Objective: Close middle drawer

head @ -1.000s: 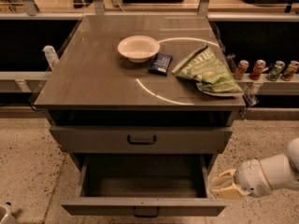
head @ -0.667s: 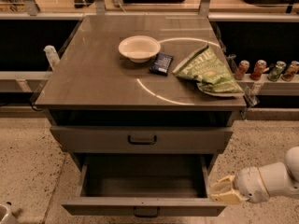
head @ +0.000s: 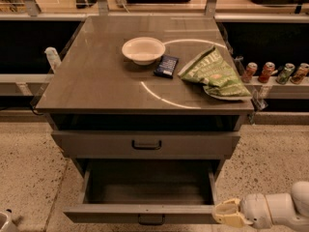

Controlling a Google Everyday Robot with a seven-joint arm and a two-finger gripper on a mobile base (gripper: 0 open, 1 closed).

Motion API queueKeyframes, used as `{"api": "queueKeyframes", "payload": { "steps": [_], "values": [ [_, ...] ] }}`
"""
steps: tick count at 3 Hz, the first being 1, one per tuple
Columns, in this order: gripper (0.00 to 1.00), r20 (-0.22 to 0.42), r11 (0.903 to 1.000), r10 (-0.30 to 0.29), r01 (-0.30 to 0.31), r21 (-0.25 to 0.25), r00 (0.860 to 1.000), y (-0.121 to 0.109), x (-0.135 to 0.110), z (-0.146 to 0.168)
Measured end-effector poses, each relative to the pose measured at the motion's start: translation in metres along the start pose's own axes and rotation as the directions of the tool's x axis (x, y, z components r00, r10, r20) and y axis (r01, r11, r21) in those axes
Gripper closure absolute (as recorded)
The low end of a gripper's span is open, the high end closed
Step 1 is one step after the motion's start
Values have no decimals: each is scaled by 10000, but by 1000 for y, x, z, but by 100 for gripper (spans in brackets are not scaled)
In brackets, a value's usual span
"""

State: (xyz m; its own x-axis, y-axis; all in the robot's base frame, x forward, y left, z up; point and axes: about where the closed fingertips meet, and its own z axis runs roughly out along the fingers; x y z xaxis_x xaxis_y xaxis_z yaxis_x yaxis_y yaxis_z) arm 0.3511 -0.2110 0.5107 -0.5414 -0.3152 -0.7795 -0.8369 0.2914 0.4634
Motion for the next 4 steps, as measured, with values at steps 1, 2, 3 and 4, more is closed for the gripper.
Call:
{"api": "queueKeyframes", "payload": {
  "steps": [1, 2, 3, 4],
  "values": [
    [100, 343, 9996, 268, -265, -82, 9991, -5, 19, 9],
    [100, 478, 9988, 484, -483, -36, 9977, -10, 32, 14],
    [100, 417, 9980, 572, -583, 240, 9975, -15, 40, 16],
    [100, 175, 9938, 927, -936, 603, 9955, -24, 55, 20]
  ]
}}
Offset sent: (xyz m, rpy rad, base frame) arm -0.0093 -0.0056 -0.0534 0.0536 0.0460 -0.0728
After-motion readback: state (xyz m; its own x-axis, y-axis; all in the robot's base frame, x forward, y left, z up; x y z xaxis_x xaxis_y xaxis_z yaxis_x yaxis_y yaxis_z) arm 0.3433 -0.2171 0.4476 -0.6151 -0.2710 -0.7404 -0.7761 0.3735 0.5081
